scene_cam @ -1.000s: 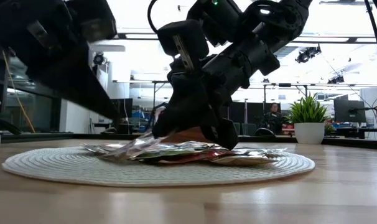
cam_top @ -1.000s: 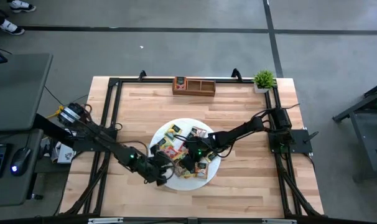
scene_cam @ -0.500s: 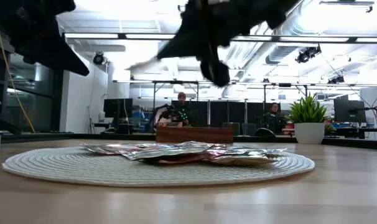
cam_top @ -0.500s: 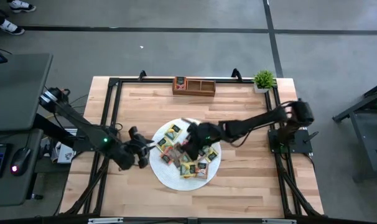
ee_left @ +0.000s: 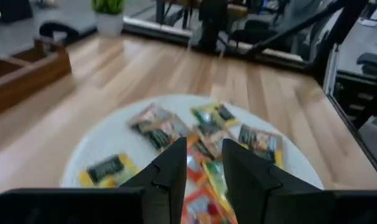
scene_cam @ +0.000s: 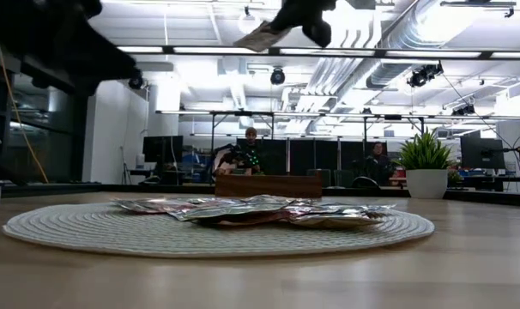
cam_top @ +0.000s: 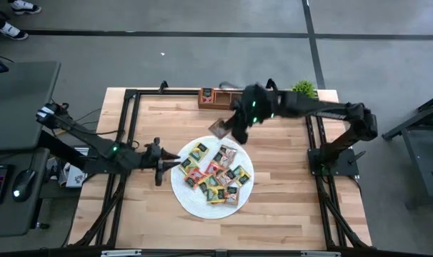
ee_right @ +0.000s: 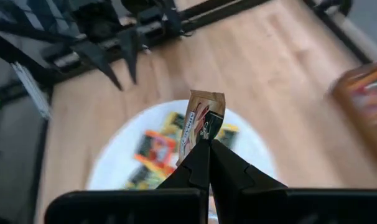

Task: Pick & Place Tea
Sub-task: Put the brown tea bag into the middle section of the wooden organizer

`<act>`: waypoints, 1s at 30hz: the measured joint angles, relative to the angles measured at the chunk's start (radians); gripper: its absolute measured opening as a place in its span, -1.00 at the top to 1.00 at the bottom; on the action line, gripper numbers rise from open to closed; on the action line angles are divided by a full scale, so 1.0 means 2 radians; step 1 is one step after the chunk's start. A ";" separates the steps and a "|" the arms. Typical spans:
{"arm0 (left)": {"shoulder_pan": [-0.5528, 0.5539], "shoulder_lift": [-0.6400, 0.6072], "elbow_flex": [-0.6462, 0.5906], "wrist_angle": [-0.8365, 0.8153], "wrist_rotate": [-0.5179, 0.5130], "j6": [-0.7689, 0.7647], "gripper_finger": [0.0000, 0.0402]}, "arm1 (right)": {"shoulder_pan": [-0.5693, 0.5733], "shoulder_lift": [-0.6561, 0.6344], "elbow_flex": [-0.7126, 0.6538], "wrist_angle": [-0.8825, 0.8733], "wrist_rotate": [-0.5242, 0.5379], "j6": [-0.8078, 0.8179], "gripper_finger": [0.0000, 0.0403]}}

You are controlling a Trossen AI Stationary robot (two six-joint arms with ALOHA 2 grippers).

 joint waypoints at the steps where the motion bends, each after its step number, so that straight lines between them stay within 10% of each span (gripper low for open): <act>1: 0.014 -0.001 0.000 0.015 0.015 0.015 0.49 | -0.013 0.001 0.016 -0.016 -0.006 -0.023 1.00; 16: 0.186 0.008 0.000 0.127 0.159 0.022 0.49 | -0.195 0.013 0.069 -0.062 -0.092 -0.255 1.00; 30: 0.209 0.008 0.000 0.125 0.182 -0.002 0.49 | -0.218 0.135 0.163 -0.082 -0.099 -0.314 1.00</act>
